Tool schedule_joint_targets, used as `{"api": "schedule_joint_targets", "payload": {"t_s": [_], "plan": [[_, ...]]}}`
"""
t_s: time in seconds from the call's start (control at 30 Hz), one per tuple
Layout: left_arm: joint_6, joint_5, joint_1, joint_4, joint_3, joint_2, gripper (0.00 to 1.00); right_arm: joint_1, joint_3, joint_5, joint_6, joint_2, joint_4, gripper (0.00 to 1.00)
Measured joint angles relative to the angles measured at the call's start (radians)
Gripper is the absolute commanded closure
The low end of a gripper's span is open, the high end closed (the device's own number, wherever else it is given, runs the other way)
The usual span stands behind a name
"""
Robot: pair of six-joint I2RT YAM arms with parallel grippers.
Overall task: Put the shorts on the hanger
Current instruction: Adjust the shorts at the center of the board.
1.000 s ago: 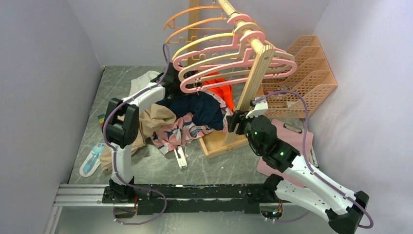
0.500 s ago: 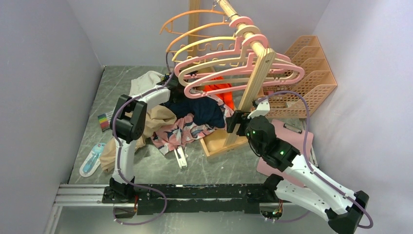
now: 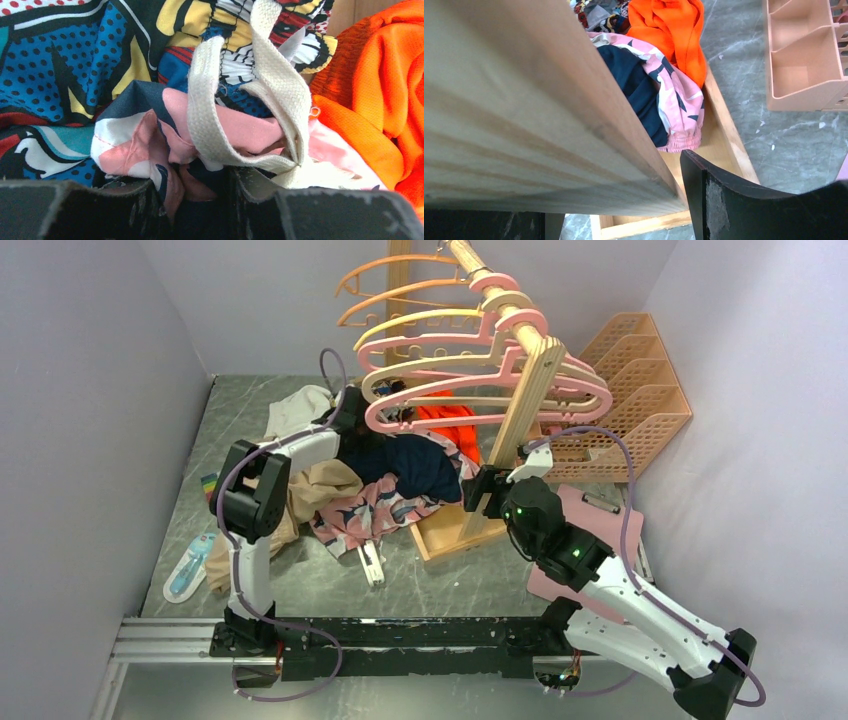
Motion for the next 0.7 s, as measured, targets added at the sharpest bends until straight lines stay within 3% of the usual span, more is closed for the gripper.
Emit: {"api": "schedule_joint_targets", "payload": {"t_s": [0.3,0.5,0.7], "plan": [[-0.033,0.061,0.029,0.139,-0.158,-0.091,0.93,0.003,-0.008,-0.002,0.013,-0.005,0.009,0.26],[-0.031,0.089,0.143,0.11,-0.341,-0.204,0.93,0.003,-0.008,-0.004,0.013,-0.008,0.008,0.28],[-0.028,0.101,0.202,0.102,-0.411,-0.267,0.93,0.003,-0.008,-0.005,0.016,0.0,0.019,0.33]]}}
